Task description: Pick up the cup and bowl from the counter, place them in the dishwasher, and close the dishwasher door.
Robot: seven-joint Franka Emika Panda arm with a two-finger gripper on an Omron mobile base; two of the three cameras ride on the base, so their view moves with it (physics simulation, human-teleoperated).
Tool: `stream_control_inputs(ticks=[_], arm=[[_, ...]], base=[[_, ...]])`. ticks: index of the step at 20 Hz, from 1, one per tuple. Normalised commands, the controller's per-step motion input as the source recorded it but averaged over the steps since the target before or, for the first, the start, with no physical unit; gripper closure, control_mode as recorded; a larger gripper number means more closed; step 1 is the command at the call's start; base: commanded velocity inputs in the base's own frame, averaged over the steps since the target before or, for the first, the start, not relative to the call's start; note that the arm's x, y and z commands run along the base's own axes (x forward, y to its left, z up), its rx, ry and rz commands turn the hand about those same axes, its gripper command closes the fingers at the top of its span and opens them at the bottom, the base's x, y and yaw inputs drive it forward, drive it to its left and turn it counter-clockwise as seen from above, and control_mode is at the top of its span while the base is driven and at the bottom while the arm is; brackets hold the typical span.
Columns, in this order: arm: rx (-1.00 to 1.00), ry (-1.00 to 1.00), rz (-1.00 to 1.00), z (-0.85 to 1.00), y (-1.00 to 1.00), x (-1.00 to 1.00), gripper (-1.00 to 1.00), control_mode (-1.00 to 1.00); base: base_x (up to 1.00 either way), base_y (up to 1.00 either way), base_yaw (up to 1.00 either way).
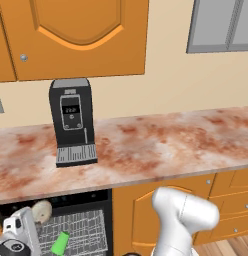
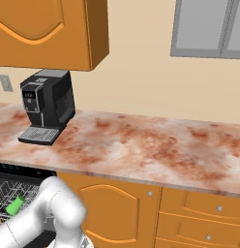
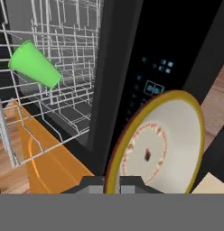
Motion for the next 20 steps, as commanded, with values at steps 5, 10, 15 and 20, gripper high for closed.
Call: stream_control_inputs(ticks=[5, 10, 15, 20], arm=[[0.12, -0.03, 0.00, -0.47, -0.24, -0.37, 1.00, -1.00], [0.05, 0.00, 0.00, -0.37, -0.40, -0.01, 1.00, -1.00], [0.05, 0.00, 0.00, -0.54, -0.32, 0.02, 1.00, -1.00], [0.04, 0.00, 0.00, -0.68, -0.14, 0.00, 1.00, -1.00]], base=[[0.00, 0.00, 0.00], [0.00, 0.00, 0.00], [0.00, 0.00, 0.00], [0.00, 0.00, 0.00]])
